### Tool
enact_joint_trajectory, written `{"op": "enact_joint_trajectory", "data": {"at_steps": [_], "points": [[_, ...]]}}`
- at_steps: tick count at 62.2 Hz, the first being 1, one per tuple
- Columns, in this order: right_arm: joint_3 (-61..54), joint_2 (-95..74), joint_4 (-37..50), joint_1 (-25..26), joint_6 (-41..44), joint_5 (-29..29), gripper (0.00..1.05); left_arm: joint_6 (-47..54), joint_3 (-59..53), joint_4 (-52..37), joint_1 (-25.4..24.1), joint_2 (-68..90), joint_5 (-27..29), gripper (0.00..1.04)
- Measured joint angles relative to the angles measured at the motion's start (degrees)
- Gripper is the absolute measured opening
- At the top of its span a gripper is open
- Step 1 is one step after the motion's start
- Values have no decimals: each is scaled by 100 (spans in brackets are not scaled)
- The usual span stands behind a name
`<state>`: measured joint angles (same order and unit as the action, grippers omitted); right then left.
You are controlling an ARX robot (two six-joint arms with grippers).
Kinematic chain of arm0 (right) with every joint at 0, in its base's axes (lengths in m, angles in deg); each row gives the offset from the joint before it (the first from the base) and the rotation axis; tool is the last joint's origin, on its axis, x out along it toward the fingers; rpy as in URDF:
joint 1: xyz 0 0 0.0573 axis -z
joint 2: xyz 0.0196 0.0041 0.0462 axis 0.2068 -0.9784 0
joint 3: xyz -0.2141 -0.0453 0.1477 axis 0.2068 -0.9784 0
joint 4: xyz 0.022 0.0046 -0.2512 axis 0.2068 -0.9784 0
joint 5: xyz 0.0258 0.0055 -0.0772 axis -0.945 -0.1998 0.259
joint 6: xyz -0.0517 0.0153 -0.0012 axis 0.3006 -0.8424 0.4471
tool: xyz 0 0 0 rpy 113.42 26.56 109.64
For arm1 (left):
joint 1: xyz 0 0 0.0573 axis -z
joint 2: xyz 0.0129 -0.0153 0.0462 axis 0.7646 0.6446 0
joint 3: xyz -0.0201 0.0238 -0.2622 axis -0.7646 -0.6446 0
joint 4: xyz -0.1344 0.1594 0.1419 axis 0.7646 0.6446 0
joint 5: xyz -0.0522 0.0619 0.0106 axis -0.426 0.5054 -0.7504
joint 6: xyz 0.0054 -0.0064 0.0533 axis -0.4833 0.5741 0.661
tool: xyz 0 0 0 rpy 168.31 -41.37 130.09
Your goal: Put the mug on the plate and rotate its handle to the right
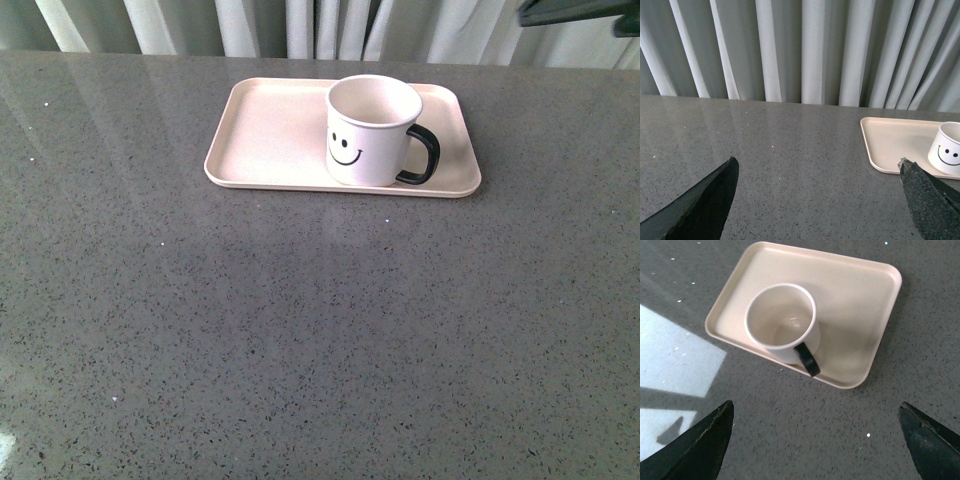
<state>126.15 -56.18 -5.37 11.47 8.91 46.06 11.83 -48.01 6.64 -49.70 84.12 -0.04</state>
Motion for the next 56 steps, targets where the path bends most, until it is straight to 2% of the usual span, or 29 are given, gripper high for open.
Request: {"op": "enact_joint_trajectory", "data": {"at_steps": [12, 27, 56], "points": [[1449, -1611, -494, -225, -382, 374, 96, 0, 0, 0, 0, 0, 0, 96], [2546, -2610, -970, -396, -734, 636, 96, 0, 0, 0, 0, 0, 0, 96], [3340, -3379, -1318, -706, -914, 911, 96, 0, 0, 0, 0, 0, 0, 96]]}}
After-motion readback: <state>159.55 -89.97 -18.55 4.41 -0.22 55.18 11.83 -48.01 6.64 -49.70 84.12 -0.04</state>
